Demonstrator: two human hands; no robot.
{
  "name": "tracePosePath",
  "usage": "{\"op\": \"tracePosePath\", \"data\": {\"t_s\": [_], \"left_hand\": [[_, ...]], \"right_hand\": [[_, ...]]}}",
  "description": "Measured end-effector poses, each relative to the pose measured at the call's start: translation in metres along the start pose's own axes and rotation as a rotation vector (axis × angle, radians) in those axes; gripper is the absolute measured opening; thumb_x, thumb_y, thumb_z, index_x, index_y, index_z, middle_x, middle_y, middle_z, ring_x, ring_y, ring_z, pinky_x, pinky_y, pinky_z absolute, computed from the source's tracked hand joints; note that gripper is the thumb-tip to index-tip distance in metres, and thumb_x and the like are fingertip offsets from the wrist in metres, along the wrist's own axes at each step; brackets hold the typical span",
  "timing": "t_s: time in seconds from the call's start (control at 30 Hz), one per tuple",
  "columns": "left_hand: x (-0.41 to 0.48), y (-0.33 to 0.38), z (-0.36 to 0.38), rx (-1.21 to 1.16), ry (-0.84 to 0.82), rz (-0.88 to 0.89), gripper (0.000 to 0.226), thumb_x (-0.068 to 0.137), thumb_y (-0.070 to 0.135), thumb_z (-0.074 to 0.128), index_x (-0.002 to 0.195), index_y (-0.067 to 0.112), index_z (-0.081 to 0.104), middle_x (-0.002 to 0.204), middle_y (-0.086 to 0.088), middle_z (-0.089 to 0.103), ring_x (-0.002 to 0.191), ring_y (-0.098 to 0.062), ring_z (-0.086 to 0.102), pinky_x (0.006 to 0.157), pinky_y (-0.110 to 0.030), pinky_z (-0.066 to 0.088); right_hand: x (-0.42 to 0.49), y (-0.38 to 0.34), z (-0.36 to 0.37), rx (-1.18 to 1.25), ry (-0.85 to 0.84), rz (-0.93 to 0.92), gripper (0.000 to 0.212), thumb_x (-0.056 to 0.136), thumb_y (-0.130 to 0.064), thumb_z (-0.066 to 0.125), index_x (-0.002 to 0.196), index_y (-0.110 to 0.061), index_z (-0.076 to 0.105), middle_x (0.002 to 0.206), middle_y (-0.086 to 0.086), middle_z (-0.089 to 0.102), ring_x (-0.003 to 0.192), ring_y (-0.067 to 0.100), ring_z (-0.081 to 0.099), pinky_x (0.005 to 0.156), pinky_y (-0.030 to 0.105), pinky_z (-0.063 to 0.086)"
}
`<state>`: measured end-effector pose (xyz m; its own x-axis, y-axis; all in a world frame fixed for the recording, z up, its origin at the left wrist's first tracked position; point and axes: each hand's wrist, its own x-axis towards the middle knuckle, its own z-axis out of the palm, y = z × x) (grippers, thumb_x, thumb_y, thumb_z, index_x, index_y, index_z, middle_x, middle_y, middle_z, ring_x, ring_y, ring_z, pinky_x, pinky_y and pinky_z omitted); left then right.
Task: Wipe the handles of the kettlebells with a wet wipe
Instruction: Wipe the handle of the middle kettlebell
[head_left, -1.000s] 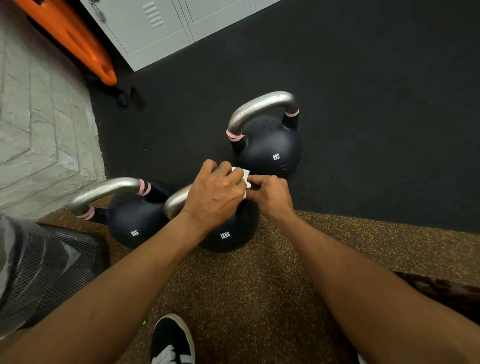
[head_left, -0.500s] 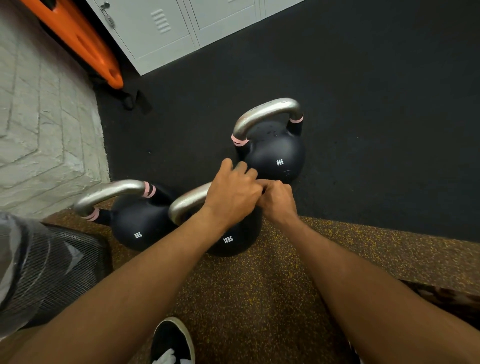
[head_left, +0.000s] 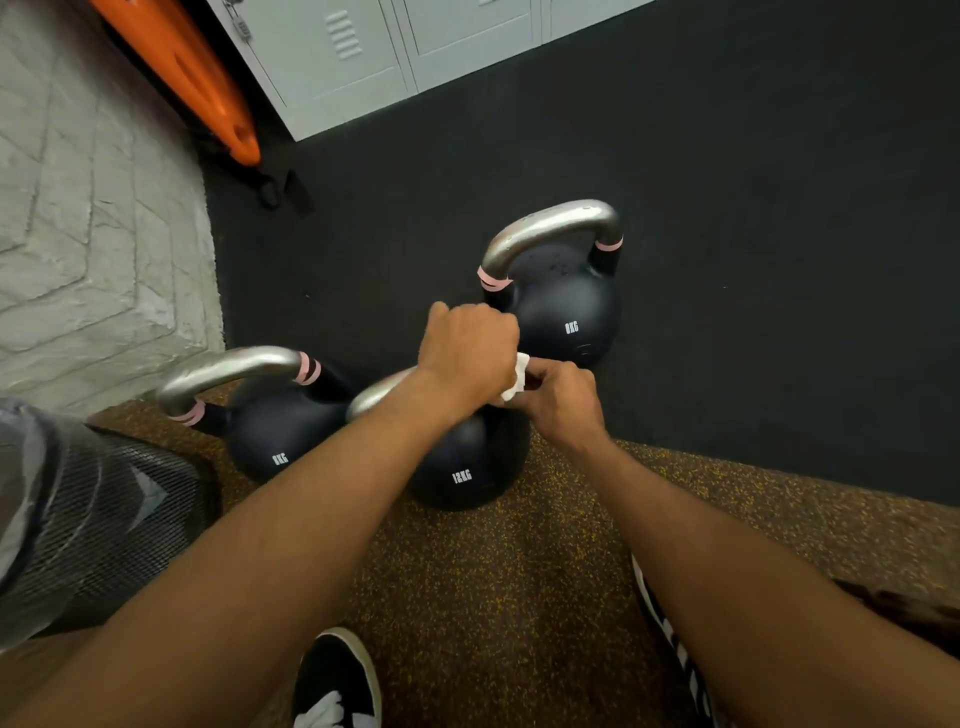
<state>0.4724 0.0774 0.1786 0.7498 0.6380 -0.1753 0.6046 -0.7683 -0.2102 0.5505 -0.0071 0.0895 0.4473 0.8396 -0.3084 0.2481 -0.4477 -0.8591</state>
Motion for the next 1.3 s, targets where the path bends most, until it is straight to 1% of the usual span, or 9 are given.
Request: {"op": "tracePosePath", "data": {"t_s": [0.17,0.3,0.47,0.6,0.8,0.93,1.07,1.17,1.3], "left_hand": [[0.027,-0.011,-0.011,-0.272,-0.274,-0.126,0.011,0.086,0.024,0.061,0.083,0.018,0.052,0.087,-0.002,0.049,0.082,-0.027,0.051,0.075,-0.038,0.042],[0.032,-0.031,-0.003,-0.439,-0.339,-0.110,0.012,0.080,0.028,0.064,0.085,0.022,0.074,0.092,0.000,0.068,0.088,-0.024,0.063,0.073,-0.036,0.049],[0.010,-0.048,-0.005,-0.501,-0.213,0.078,0.018,0.088,0.029,0.066,0.099,0.030,0.080,0.098,0.011,0.076,0.089,-0.013,0.065,0.077,-0.036,0.051],[-0.009,-0.057,-0.006,-0.443,-0.061,0.110,0.016,0.088,0.032,0.069,0.101,0.031,0.079,0.087,0.011,0.071,0.081,-0.010,0.062,0.063,-0.027,0.039],[-0.042,-0.054,0.004,-0.288,0.183,0.195,0.023,0.094,0.038,0.060,0.106,0.028,0.076,0.104,0.004,0.067,0.096,-0.019,0.063,0.076,-0.041,0.044],[-0.044,-0.040,0.015,-0.128,0.277,0.248,0.023,0.094,0.037,0.058,0.099,0.026,0.078,0.093,0.002,0.065,0.084,-0.021,0.060,0.066,-0.035,0.031],[-0.053,-0.052,0.018,-0.248,0.335,0.128,0.021,0.093,0.037,0.063,0.099,0.024,0.078,0.091,0.001,0.069,0.081,-0.022,0.063,0.065,-0.037,0.040],[-0.060,-0.041,0.018,-0.169,0.338,0.130,0.017,0.091,0.033,0.065,0.095,0.023,0.077,0.086,0.002,0.065,0.077,-0.019,0.059,0.062,-0.033,0.032],[-0.059,-0.039,0.015,-0.236,0.308,0.016,0.026,0.098,0.038,0.052,0.105,0.028,0.075,0.098,0.004,0.065,0.090,-0.019,0.060,0.071,-0.035,0.035]], "right_hand": [[0.002,0.001,0.000,-0.013,-0.017,-0.008,0.046,0.072,-0.031,0.084,0.116,-0.026,0.072,0.104,-0.005,0.074,0.098,0.013,0.065,0.074,0.028,0.051],[0.003,0.002,-0.002,-0.008,-0.034,-0.019,0.046,0.073,-0.029,0.083,0.118,-0.026,0.071,0.107,-0.006,0.073,0.103,0.012,0.064,0.089,0.036,0.054],[0.003,0.001,-0.002,-0.020,-0.033,-0.032,0.051,0.075,-0.026,0.083,0.123,-0.023,0.067,0.114,-0.005,0.072,0.108,0.009,0.062,0.093,0.033,0.051],[0.003,0.002,0.000,-0.029,-0.039,-0.033,0.051,0.075,-0.027,0.083,0.123,-0.025,0.067,0.111,-0.007,0.072,0.105,0.007,0.063,0.094,0.033,0.053],[0.003,0.001,0.001,-0.026,-0.027,-0.012,0.049,0.074,-0.025,0.083,0.121,-0.025,0.069,0.108,-0.009,0.072,0.104,0.006,0.064,0.097,0.036,0.053],[0.003,-0.001,0.002,-0.060,-0.025,-0.021,0.046,0.077,-0.023,0.081,0.121,-0.025,0.069,0.108,-0.010,0.073,0.102,0.004,0.064,0.096,0.033,0.052],[0.003,-0.002,0.003,-0.096,-0.019,-0.033,0.049,0.077,-0.026,0.081,0.124,-0.025,0.066,0.114,-0.007,0.071,0.107,0.008,0.063,0.098,0.033,0.051],[0.001,-0.005,0.005,-0.163,-0.038,-0.045,0.046,0.082,-0.025,0.076,0.127,-0.025,0.064,0.115,-0.006,0.070,0.107,0.009,0.062,0.097,0.035,0.052],[-0.001,-0.015,0.001,-0.209,-0.056,-0.027,0.045,0.083,-0.024,0.076,0.126,-0.025,0.065,0.112,-0.005,0.071,0.104,0.010,0.063,0.095,0.031,0.051]]}}
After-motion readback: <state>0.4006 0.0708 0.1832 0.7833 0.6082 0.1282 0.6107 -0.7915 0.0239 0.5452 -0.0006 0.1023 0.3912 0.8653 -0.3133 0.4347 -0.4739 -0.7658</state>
